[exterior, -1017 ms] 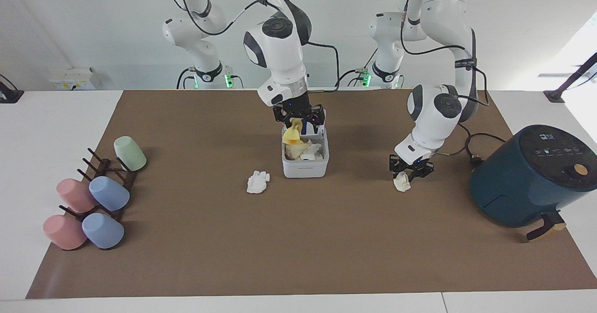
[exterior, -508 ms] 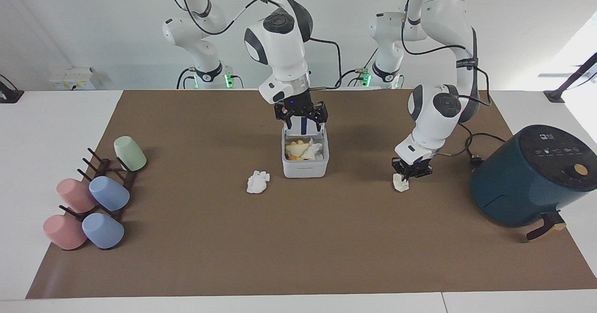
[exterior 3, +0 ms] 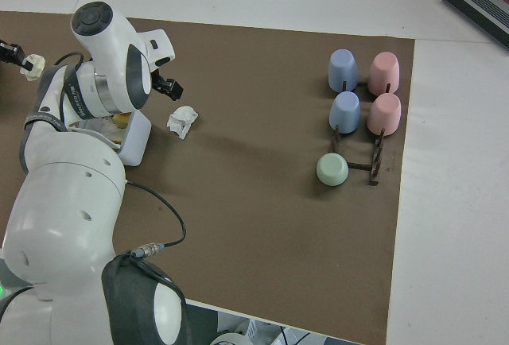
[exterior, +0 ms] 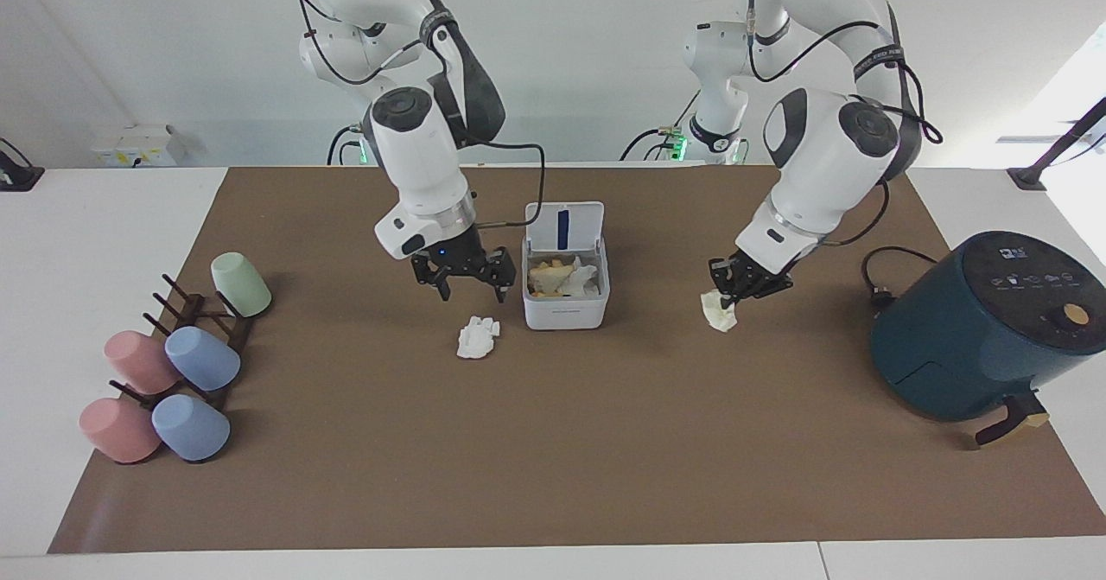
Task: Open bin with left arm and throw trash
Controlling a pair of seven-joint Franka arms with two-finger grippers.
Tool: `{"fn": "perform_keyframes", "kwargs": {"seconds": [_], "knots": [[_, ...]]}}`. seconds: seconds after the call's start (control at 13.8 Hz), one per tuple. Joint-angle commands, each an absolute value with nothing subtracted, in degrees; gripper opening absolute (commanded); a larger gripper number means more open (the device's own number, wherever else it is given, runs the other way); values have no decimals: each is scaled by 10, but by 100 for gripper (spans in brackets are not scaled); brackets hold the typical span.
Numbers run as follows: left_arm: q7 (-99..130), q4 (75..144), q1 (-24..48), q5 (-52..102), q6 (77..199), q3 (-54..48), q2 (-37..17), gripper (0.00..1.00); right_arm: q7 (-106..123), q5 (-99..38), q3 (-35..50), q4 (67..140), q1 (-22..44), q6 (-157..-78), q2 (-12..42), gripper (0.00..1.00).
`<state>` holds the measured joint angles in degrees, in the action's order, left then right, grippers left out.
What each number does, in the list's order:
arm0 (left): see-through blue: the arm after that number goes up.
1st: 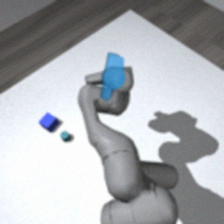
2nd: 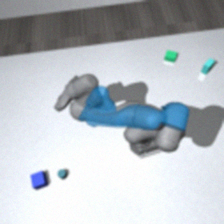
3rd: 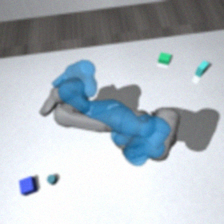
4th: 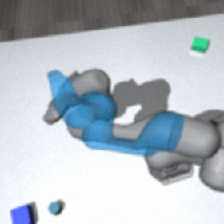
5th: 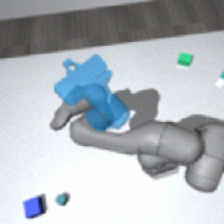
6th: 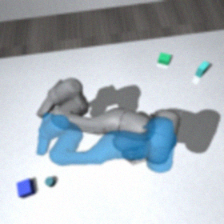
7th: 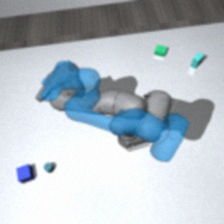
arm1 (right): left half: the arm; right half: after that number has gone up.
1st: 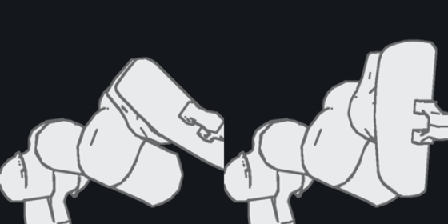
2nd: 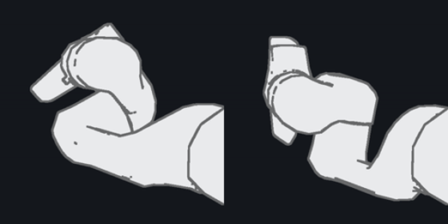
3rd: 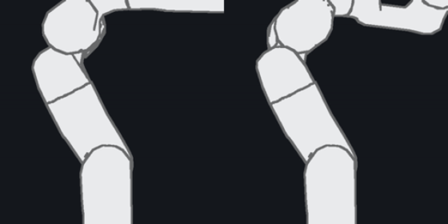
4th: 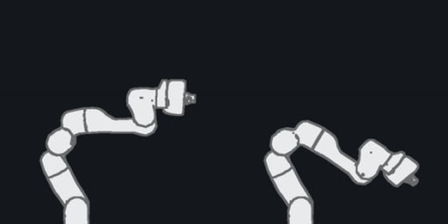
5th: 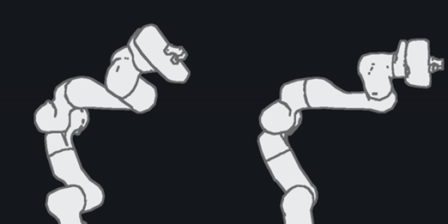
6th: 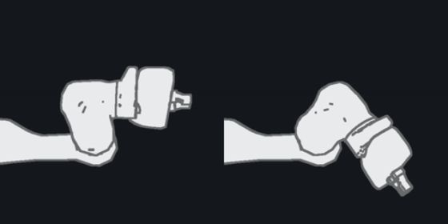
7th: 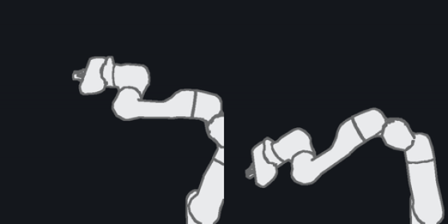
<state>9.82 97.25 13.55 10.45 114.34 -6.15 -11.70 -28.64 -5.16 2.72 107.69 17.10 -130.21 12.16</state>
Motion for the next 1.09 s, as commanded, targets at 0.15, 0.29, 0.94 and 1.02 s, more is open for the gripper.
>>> {"fn": "perform_keyframes", "kwargs": {"seconds": [0.15, 0.29, 0.94, 1.02], "knots": [[161, 998, 243, 147, 1160, -58, -109, 0, -282, -47, 35, 1085, 159, -1349, 184, 100], [161, 1017, 279, 152, 1178, -58, -108, 0, -284, -47, 35, 1109, 167, -1382, 202, 98], [159, 1100, 342, 156, 1267, -56, -109, 0, -288, -46, 34, 1151, 171, -1370, 150, 0], [156, 1103, 341, 156, 1270, -56, -108, 0, -287, -47, 34, 1147, 171, -1342, 128, 0]]}}
